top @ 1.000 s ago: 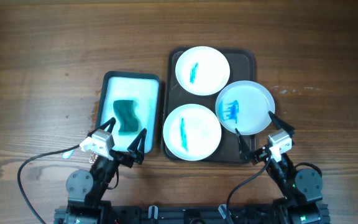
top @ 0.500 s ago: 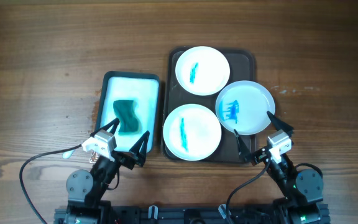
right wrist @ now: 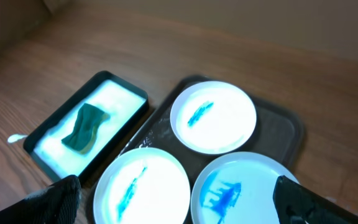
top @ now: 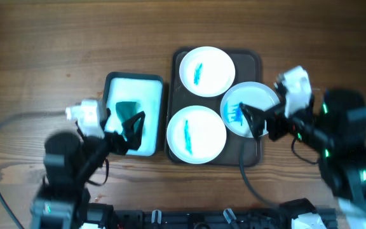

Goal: Clean dirty plates on tray and stack at the side

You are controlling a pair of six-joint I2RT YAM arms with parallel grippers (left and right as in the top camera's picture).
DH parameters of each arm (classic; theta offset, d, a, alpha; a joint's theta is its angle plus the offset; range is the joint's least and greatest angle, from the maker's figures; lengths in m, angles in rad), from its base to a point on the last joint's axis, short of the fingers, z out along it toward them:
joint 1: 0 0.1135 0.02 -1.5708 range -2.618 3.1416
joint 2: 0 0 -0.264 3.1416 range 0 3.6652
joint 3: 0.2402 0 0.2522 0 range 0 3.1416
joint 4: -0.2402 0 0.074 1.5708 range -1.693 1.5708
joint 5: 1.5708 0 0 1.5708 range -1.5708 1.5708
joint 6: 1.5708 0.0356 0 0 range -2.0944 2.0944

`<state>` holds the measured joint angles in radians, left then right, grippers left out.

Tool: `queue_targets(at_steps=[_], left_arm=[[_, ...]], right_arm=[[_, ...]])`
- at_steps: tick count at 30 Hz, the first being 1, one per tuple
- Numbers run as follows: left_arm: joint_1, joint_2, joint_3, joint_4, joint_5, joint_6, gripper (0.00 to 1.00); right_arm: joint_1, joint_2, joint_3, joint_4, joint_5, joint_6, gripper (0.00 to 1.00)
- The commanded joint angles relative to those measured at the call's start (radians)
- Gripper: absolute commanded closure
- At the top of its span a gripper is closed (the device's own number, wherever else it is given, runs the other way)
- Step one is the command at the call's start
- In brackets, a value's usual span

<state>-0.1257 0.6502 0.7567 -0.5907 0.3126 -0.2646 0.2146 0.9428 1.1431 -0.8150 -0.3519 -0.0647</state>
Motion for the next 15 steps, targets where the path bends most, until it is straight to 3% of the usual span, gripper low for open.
queue_targets(at_steps=[1,3,5,6,9,13,15], left_arm=[[-0.003,0.263,0.261,-0.196,0.038,-0.005,0.00],[-0.003,0.388,0.321,-0.268,0.042,-0.006,0.00],[-0.003,0.452,0.321,-0.290,0.092,-0.009,0.00],[-0.003,0.479,0.321,-0.303,0.092,-0.009,0.00],[-0.003,0.504,0.321,-0.306,0.075,-0.008,0.00],[-0.003,0.505,0.321,-0.364,-0.008,-0.008,0.00],[-0.003,0.505,0.321,-0.375,-0.016,-0.007,0.00]], right_arm=[[0.002,0.153,0.094,-0.022,-0.106,0.148,0.00],[0.002,0.230,0.093,-0.062,-0.199,0.190,0.00],[0.036,0.296,0.092,-0.158,-0.145,0.199,0.18],[0.079,0.334,0.079,-0.208,-0.044,0.228,0.34],[0.189,0.427,-0.040,-0.196,0.208,0.416,0.46],[0.212,0.560,-0.209,-0.074,0.195,0.414,0.60],[0.212,0.577,-0.233,-0.047,0.170,0.401,0.60]])
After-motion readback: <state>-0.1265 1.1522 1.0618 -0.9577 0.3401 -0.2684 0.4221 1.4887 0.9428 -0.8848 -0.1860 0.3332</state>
